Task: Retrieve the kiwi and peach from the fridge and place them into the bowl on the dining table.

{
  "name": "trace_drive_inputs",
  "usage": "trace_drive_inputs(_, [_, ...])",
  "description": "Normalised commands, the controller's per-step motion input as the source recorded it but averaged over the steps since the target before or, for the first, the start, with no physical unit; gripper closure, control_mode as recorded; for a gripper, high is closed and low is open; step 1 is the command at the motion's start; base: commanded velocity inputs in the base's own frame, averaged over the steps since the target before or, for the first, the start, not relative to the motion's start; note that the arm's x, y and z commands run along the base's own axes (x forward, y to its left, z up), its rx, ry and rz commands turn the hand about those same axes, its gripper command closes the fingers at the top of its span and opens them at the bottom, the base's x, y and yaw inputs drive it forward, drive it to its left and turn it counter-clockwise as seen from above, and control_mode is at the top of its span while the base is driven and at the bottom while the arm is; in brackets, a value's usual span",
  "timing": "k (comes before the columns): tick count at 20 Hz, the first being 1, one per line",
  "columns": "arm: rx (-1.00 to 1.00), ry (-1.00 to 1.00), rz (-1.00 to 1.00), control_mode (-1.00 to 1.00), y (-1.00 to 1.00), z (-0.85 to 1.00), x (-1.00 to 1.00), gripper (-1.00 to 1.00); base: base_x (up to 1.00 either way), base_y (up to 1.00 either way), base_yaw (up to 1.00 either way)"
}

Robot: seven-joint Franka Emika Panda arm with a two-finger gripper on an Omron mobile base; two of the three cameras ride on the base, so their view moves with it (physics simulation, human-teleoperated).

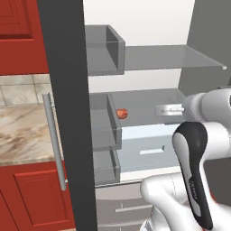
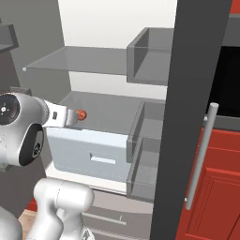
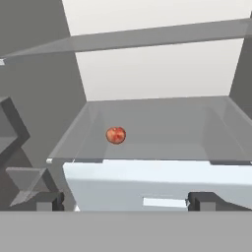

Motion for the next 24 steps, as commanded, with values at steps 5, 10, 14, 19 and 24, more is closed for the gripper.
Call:
trace_drive_inputs(5, [0.0,0.23,0.02,-1.0,0.06,-0.2,0.67,-1.0,0.0,0.0,0.0])
trace_drive_inputs(10, [0.0,0.04,0.07,-1.0,0.03,-0.48,0.34,-1.0,0.0,0.0,0.0])
trace_drive_inputs(14, [0.0,0.0,0.06,-1.0,0.16,-0.69,0.35,-1.0,0.0,0.0,0.0])
trace_drive_inputs(19, [0.0,0.02,0.02,-1.0,0.41,-0.34,0.56,-1.0,0.0,0.0,0.0])
trace_drive_inputs(24, [0.0,0.08,0.0,-1.0,0.34,-0.04,0.58,-1.0,0.0,0.0,0.0])
